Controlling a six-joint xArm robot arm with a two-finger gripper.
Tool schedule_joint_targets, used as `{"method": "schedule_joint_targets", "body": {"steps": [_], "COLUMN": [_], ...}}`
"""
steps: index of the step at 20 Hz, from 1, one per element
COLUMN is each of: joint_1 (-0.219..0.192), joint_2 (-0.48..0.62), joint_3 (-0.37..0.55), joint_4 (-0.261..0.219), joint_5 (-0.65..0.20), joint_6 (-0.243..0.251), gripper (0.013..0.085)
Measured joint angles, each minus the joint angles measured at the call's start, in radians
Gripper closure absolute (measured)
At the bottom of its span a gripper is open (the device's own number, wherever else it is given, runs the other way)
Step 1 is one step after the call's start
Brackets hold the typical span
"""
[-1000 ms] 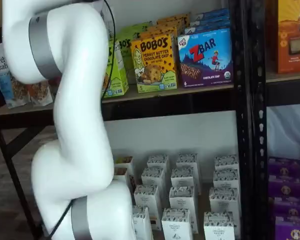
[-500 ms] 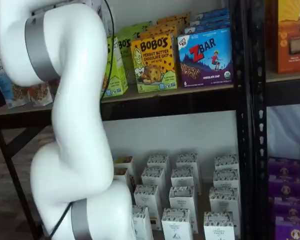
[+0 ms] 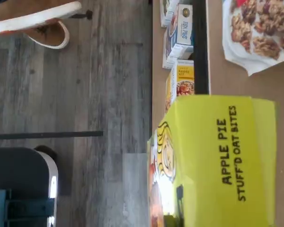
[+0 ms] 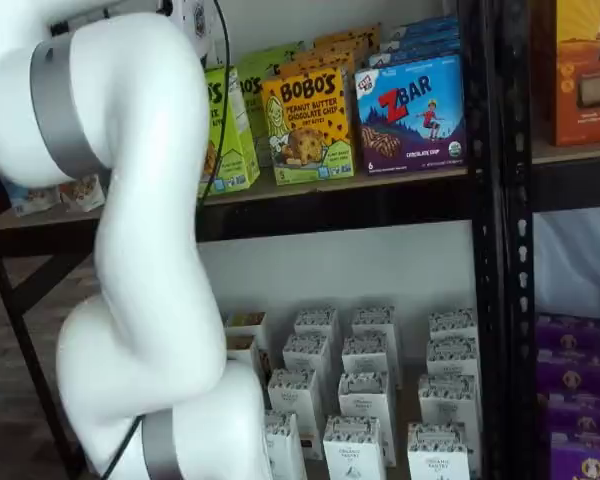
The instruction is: Pick the green box on the top shelf, the fourth from the left
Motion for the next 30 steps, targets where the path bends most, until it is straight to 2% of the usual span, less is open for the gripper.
{"method": "schedule_joint_targets", "body": {"steps": [17, 24, 30], "joint_1": [-0.057, -0.06, -0.075], "joint_2": [-0.154, -0.209, -0.245], "joint_3": [0.131, 0.19, 0.232], "joint_4": [0.015, 0.013, 0.041], "joint_5": [0.028, 0.014, 0.003], "joint_6": [-0.049, -0.053, -0.062], "gripper": [0.069, 0.069, 0.069]}}
